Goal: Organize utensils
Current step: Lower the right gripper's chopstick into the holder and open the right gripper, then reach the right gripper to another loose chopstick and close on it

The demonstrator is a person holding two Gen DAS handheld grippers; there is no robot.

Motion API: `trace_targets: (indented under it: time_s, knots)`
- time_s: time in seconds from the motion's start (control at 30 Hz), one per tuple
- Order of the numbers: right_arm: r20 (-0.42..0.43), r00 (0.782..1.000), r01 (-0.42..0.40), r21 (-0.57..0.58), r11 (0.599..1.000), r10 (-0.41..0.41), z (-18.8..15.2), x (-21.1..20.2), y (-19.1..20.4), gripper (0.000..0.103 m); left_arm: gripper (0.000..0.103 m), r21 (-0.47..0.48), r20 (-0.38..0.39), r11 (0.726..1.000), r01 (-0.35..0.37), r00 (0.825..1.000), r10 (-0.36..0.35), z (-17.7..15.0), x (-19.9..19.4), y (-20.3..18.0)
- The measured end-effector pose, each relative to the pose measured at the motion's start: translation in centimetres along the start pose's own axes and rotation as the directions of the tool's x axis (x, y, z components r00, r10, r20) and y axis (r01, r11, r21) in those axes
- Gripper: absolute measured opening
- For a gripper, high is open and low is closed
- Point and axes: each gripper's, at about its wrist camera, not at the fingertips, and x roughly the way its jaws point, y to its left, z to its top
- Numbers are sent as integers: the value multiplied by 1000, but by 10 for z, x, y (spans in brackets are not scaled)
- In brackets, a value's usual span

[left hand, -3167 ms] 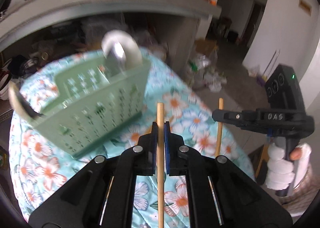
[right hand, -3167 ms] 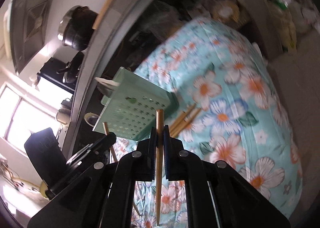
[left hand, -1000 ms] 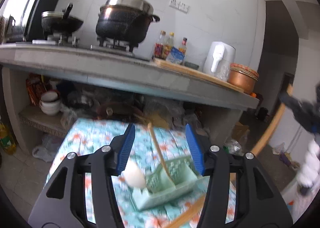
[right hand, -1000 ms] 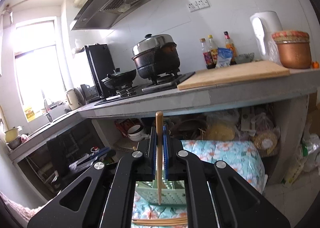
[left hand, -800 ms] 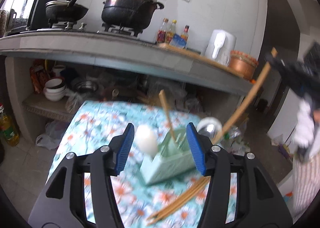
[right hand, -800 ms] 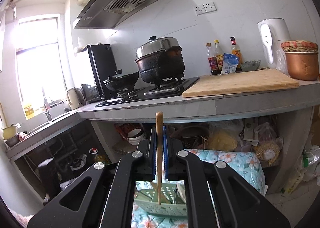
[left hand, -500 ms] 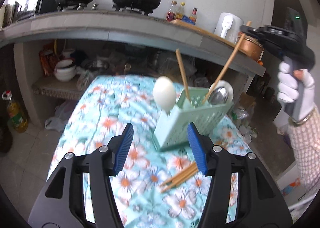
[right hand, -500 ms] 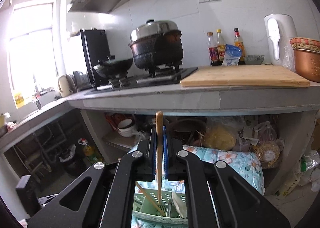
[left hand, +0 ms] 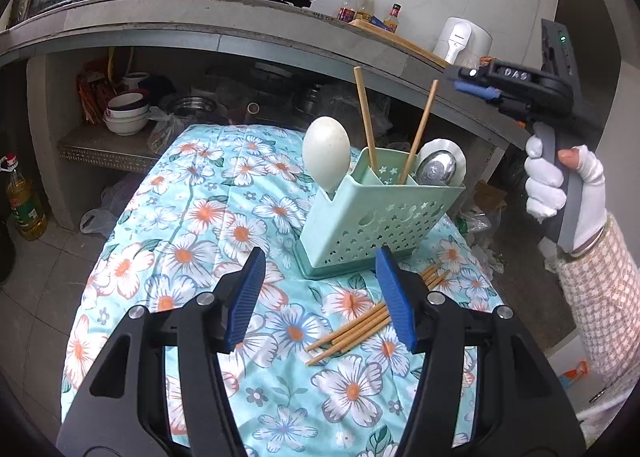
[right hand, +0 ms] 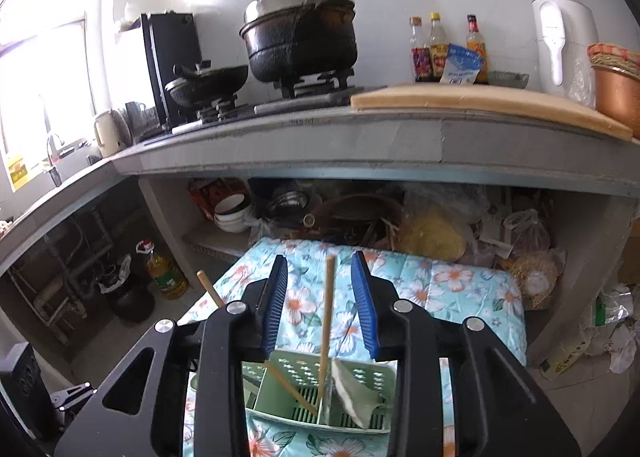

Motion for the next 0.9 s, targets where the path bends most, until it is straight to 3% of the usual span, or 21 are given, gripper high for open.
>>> trace_targets:
  time_s: [0.13,0.3,0.53,0.7,0.8,0.9]
  knots:
    - [62,998,11,30,1000,-13,9,-27,-12,36,55,1,-11,1000,5,1000,-5,-2,5,-3]
    - [105,994,-38,99,994,27,1,-68,-31,40,58,16,-28,1000,-9,1000,9,-4,12,-7]
    - [-47,990,-116,281,953,135,-63,-79,-62,41,59,18,-84,998,-52,995,54,-10,30,-6]
    - [-220,954,-59,531,845,205,-144,-46,-89,41,59,39,-152,993,-116,981,120,-18,49,-4]
    - [-267,921,-43,652,757,283,-185,-24,-95,41,59,42,-184,990,-137,973,142,-23,55,-2]
    - [-299,890,-27,720,694,344,-214,-4,-93,41,59,40,-206,988,-146,967,151,-26,58,1]
